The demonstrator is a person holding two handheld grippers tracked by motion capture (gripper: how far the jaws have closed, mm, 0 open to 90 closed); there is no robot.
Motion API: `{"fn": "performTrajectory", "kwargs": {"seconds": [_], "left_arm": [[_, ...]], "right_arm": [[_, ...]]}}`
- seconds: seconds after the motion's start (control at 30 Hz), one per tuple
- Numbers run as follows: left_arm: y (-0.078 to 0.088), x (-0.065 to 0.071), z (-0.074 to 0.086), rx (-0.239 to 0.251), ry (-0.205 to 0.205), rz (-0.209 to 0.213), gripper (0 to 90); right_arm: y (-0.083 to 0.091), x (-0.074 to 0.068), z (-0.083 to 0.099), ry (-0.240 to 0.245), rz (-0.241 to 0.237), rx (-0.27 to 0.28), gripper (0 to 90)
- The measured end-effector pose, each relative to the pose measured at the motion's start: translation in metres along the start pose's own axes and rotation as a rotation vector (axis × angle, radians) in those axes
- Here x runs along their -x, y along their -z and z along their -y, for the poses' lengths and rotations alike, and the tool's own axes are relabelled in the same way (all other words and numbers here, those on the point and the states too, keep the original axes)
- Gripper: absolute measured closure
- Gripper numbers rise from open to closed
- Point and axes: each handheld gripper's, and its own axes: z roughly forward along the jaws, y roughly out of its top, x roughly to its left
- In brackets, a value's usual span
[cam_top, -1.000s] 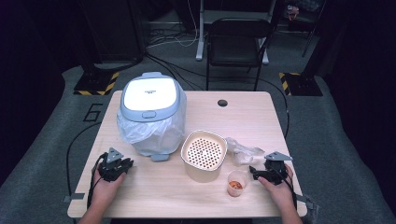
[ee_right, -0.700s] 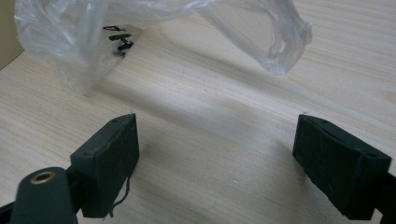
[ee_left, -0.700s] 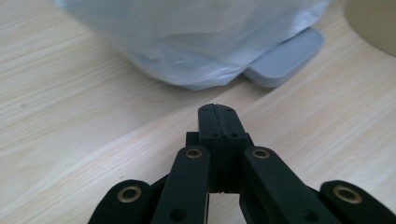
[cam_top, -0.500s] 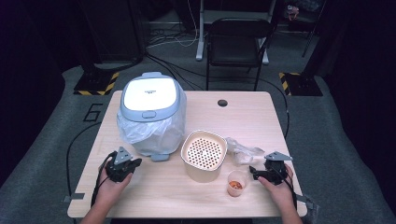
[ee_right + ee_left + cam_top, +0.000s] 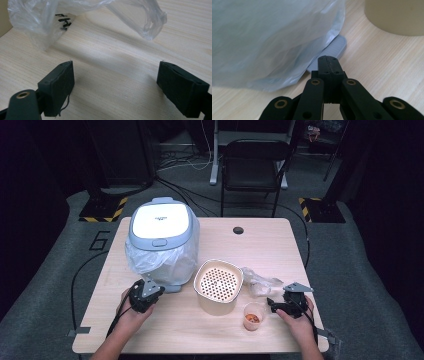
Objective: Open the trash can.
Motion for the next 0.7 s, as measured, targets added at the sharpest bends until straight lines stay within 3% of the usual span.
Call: {"fn": "performTrajectory", "kwargs": {"seconds": [0.03,0.07,0.33,0.37,0.57,0.7], "left_arm": [[0.0,0.0,0.0,0.0,0.0,0.0,90.0],[-0.005,0.002,-0.004,-0.019,-0.046,-0.004,90.0],[-0.022,0.01,-0.012,-0.027,-0.077,-0.026,90.0],[-0.026,0.011,-0.013,-0.029,-0.098,-0.042,90.0],[-0.033,0.013,-0.013,-0.041,-0.089,-0.092,90.0],[-0.035,0.014,-0.013,-0.04,-0.09,-0.1,90.0]], "right_arm": [[0.0,0.0,0.0,0.0,0.0,0.0,14.3],[0.0,0.0,0.0,0.0,0.0,0.0,14.3],[0.0,0.0,0.0,-0.003,0.001,-0.001,14.3],[0.0,0.0,0.0,-0.003,0.001,-0.001,14.3],[0.0,0.0,0.0,-0.002,0.001,-0.001,14.3],[0.0,0.0,0.0,0.0,0.0,0.0,14.3]]}}
